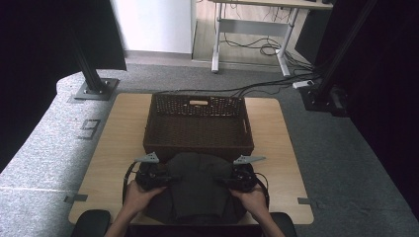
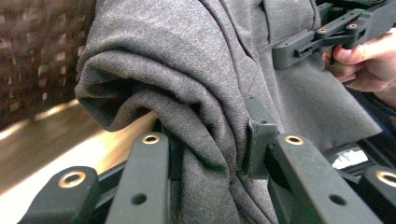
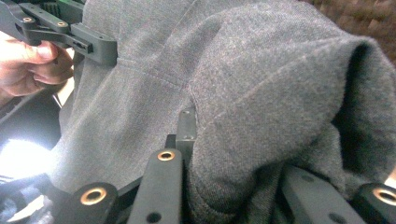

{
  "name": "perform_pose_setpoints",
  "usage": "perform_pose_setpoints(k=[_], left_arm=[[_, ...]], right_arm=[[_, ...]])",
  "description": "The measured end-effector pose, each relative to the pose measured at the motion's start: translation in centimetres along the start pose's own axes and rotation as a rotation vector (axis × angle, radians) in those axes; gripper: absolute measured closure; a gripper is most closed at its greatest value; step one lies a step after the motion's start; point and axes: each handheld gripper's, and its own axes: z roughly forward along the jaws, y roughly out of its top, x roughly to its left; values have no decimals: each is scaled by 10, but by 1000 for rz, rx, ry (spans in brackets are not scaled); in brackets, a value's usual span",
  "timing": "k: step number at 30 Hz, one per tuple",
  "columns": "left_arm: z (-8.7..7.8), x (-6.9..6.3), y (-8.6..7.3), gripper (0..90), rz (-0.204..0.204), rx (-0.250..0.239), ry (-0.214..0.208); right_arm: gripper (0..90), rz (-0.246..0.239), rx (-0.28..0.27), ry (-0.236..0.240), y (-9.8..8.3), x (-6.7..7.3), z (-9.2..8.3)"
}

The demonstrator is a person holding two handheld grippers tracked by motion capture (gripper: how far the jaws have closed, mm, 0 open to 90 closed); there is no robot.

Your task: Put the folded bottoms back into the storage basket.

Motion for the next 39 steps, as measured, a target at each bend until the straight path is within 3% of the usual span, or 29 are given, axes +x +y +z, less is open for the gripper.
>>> perform_pose_setpoints(k=[7, 17, 24, 39], left_arm=[[-13, -14, 23, 677, 45, -26, -2], [-26, -23, 54, 678, 77, -49, -11], [-37, -24, 84, 677, 92, -62, -11], [-55, -20, 146, 677, 117, -93, 10]], right_arm=[[729, -38, -49, -10, 17, 8, -18], [732, -86, -93, -36, 42, 17, -36], [732, -113, -114, -46, 68, 21, -49], [732, -141, -160, -60, 130, 15, -67]])
